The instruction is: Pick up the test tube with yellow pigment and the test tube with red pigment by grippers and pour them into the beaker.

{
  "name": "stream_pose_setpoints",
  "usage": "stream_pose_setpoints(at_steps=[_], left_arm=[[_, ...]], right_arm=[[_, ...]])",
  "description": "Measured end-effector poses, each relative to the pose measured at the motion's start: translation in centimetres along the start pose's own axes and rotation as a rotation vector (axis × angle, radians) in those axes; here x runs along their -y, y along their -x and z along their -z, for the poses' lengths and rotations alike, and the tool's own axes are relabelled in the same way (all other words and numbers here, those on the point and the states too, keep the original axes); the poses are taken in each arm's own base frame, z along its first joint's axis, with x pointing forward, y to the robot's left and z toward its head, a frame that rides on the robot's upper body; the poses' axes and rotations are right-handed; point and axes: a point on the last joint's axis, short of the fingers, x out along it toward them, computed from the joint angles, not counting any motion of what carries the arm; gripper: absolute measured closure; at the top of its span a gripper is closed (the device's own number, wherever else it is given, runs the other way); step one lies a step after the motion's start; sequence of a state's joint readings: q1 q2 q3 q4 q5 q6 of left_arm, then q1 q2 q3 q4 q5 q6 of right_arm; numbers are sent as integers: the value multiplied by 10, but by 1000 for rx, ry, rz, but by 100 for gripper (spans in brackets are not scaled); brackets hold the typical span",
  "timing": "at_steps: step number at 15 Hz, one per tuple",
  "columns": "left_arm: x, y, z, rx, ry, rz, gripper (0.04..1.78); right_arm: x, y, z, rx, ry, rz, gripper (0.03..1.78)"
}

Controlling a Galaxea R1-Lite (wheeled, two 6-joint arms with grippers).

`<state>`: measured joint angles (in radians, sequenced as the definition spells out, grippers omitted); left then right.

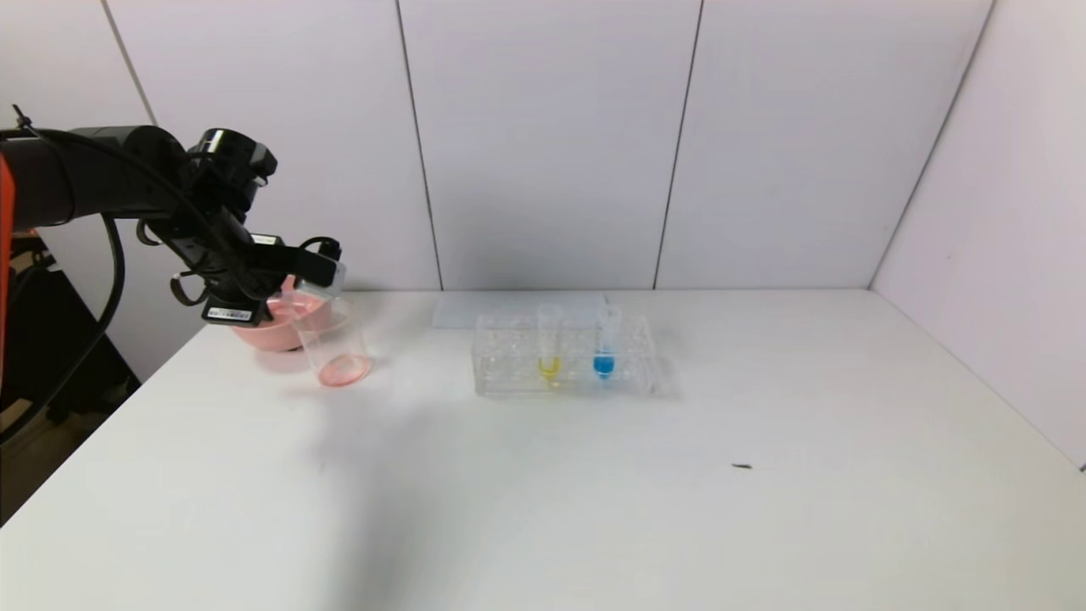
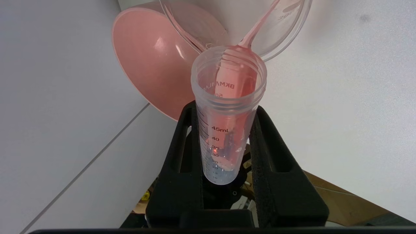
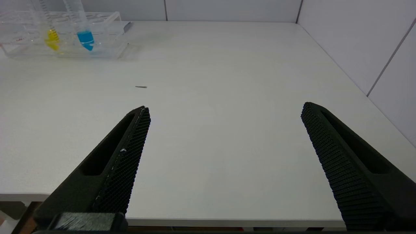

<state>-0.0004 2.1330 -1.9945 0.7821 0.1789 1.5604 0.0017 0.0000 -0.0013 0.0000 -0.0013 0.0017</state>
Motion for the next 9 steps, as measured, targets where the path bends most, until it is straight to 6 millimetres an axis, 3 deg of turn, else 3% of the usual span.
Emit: stream_pose_setpoints(at_steps=[9], left_arm=[[0,1,-3,-14,-20,-5,138]], right_arm=[[0,0,0,0,0,1,11]])
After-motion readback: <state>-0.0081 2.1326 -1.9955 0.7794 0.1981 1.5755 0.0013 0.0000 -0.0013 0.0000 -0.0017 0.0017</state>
